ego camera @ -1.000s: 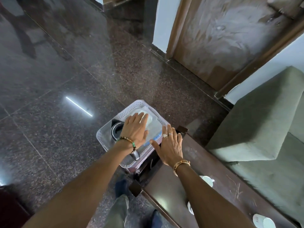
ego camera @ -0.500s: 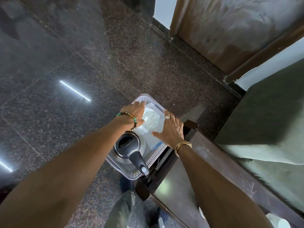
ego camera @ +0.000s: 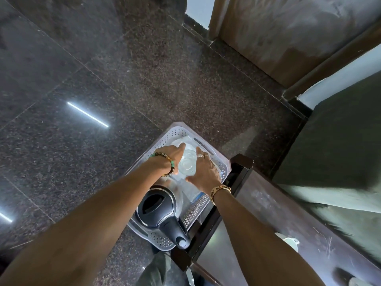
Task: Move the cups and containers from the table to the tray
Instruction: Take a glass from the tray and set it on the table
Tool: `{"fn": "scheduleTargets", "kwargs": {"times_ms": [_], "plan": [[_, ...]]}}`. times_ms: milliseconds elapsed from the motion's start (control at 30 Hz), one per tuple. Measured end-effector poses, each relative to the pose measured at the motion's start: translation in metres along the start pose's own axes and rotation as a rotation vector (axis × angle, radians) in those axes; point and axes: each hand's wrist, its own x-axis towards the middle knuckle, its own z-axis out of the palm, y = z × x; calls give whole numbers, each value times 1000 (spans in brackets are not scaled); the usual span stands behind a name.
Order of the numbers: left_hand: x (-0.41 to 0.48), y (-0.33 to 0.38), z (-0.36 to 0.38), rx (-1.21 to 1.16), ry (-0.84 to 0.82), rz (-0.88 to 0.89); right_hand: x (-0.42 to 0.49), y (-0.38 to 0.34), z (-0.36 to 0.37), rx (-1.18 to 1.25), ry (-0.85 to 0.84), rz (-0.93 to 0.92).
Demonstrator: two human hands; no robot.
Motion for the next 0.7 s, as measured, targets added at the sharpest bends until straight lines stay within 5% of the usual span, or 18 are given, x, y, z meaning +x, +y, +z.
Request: {"fn": "scheduleTargets", "kwargs": {"times_ms": [333, 700], "plan": [[8, 1, 9, 33, 53, 102, -4, 2, 7, 102, 113, -44], [-57, 43, -43, -147, 157, 97, -74, 7, -70, 172, 216, -108]]}}
